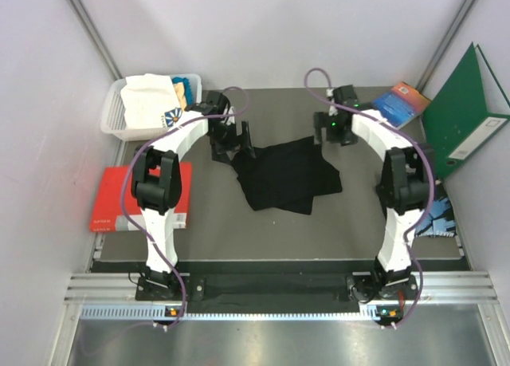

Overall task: Fold and stack the t-shirts
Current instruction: Flatten the tshirt out

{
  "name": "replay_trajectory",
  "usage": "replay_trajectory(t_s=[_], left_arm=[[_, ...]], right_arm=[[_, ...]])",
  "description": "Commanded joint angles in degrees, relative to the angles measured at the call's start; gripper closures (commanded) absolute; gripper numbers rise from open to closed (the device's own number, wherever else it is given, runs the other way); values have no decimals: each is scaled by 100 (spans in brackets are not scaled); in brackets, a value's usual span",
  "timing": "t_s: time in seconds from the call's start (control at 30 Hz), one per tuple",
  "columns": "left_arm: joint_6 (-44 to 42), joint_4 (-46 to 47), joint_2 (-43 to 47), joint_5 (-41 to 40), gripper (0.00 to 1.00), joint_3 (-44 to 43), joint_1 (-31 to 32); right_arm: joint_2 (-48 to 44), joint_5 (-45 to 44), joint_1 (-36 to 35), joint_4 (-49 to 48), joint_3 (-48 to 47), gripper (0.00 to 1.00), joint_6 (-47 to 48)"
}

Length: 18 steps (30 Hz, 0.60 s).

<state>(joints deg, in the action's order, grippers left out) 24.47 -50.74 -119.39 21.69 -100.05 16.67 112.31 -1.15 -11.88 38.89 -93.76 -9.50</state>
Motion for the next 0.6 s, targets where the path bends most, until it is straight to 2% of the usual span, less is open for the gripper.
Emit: replay_trajectory(t_s=[0.0,0.17,0.37,0.47,0.5,0.57], left_arm=[[-126,-94,241,81,1,-462,21],[-285,-357,145,-16,1,-770,21],[-329,-516,109,-130,1,-718,21],[-346,-524,136,-191,1,-700,21],[-364,-533,136,-200,1,-700,12],[-355,-542,136,-209,1,-709,21]], right_arm=[[501,862,-463,-75,-178,7,-96],[853,801,-605,-251,-450,9,-149],[1222,458,-605,-128,-978,14,-123],[1416,422,-605,-49,-1145,26,-114],[1486,457,-605,-57,-1154,41,-114],[1548,580,-596,-75,-1154,55,-114]])
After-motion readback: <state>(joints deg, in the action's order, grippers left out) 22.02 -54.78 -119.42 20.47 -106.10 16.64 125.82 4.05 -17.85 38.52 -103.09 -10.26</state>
